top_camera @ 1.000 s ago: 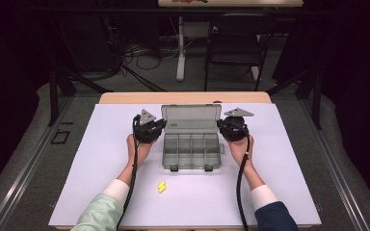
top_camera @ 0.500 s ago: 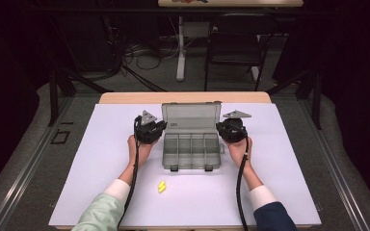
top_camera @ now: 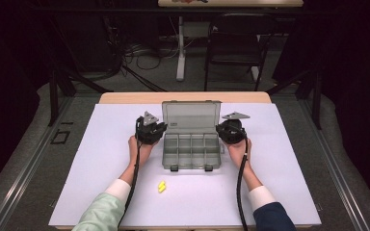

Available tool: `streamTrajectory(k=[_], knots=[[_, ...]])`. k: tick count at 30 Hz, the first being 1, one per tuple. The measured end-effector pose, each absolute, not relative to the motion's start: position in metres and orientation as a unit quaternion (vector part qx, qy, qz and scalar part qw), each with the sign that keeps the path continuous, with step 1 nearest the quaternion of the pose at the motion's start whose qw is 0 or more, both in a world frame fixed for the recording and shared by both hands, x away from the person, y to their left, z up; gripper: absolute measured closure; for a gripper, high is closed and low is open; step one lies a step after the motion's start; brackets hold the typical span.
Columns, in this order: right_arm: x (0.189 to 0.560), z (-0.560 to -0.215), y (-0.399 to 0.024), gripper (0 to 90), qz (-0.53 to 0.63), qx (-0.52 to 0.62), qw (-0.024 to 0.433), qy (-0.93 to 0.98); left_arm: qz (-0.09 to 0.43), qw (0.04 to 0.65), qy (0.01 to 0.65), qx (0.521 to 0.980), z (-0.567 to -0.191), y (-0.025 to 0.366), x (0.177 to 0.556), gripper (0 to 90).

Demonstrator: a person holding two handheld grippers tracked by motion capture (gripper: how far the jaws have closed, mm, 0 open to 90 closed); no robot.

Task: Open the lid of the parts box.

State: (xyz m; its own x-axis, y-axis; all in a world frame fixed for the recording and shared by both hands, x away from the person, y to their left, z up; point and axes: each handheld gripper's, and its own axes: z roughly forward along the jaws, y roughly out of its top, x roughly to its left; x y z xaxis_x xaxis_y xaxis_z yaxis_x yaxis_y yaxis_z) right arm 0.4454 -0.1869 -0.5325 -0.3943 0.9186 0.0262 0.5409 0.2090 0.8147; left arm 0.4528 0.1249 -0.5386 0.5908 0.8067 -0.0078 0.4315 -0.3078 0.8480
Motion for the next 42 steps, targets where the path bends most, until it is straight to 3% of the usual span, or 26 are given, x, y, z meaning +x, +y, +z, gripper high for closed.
streamTrajectory(k=[32, 42], knots=[[0.4481, -0.5378, -0.1864, 82.8, 0.391, 0.497, 0.237, 0.737, 0.219, 0.407, 0.393, 0.795, -0.5453, 0.1215, 0.4552, 79.2], [0.4483, -0.5378, -0.1863, 80.7, 0.389, 0.499, 0.237, 0.737, 0.230, 0.397, 0.394, 0.797, -0.5435, 0.1216, 0.4546, 73.2]])
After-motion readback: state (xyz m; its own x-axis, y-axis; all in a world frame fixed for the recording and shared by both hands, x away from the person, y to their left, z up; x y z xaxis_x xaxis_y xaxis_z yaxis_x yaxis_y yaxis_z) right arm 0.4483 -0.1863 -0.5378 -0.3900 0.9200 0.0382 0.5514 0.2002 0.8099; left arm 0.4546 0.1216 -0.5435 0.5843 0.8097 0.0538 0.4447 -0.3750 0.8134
